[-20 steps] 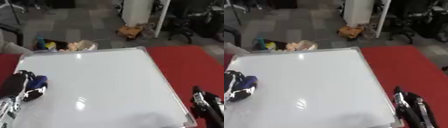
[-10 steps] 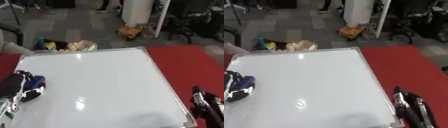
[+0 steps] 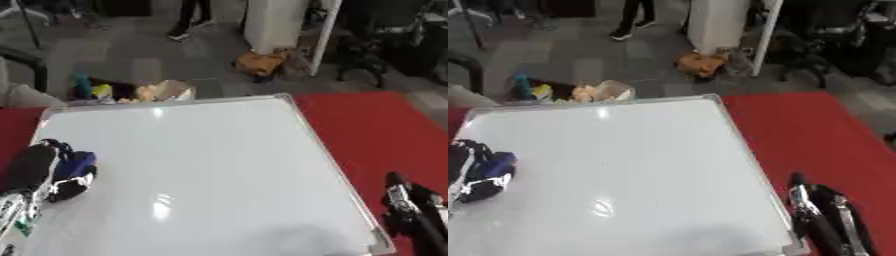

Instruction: Wipe the whiteboard clean with a brush.

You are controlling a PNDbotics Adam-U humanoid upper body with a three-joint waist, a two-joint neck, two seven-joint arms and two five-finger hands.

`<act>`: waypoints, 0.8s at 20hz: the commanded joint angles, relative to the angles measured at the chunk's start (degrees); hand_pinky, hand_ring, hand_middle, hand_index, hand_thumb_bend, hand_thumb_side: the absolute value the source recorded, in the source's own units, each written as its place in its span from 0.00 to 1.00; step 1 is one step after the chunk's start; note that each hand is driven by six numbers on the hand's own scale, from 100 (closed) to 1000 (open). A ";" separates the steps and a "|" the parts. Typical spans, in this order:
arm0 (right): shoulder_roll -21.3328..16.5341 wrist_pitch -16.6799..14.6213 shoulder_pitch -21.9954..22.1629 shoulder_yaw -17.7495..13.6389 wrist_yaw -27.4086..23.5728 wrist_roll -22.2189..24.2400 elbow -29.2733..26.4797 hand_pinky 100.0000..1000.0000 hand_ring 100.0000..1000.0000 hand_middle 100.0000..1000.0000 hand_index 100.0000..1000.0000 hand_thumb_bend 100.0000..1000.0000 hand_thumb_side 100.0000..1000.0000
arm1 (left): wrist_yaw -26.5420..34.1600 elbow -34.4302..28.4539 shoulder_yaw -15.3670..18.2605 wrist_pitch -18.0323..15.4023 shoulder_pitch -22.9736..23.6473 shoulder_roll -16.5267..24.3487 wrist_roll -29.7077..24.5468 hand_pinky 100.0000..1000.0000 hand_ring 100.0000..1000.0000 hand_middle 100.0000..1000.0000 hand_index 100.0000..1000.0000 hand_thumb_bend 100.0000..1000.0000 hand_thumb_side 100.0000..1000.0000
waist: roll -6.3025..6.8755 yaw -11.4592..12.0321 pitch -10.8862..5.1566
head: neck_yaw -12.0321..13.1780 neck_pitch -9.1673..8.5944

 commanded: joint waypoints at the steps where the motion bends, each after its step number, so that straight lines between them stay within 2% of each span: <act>1: -0.84 -0.08 -0.49 -0.19 -0.12 -0.03 -1.12 0.00 0.00 0.00 0.32 0.00 0.50 | -0.94 0.44 -3.04 -1.80 0.12 -1.94 -1.47 0.50 0.47 0.41 0.50 0.35 0.28 | -0.07 -0.31 -0.42 | 0.16 -0.40; 8: -0.81 -0.07 -0.49 -0.16 -0.11 0.00 -1.12 0.00 0.00 0.00 0.32 0.00 0.50 | -1.61 -0.11 -4.33 -3.06 0.00 -2.75 -2.42 0.50 0.47 0.41 0.50 0.36 0.28 | -0.09 -0.42 -0.39 | 0.28 -0.41; 11: -0.80 -0.07 -0.54 -0.12 -0.14 0.02 -1.12 0.00 0.00 0.00 0.32 0.00 0.50 | -1.72 -1.00 -6.44 -4.68 0.00 -3.57 -3.38 0.50 0.47 0.41 0.50 0.35 0.28 | -0.12 -0.38 -0.36 | 0.37 -0.39; 16: -0.76 -0.06 -0.49 -0.12 -0.10 0.03 -1.15 0.00 0.00 0.00 0.32 0.00 0.50 | -1.49 -1.85 -7.81 -5.81 0.32 -4.06 -4.28 0.50 0.47 0.41 0.50 0.35 0.28 | -0.22 -0.31 -0.32 | 0.40 -0.36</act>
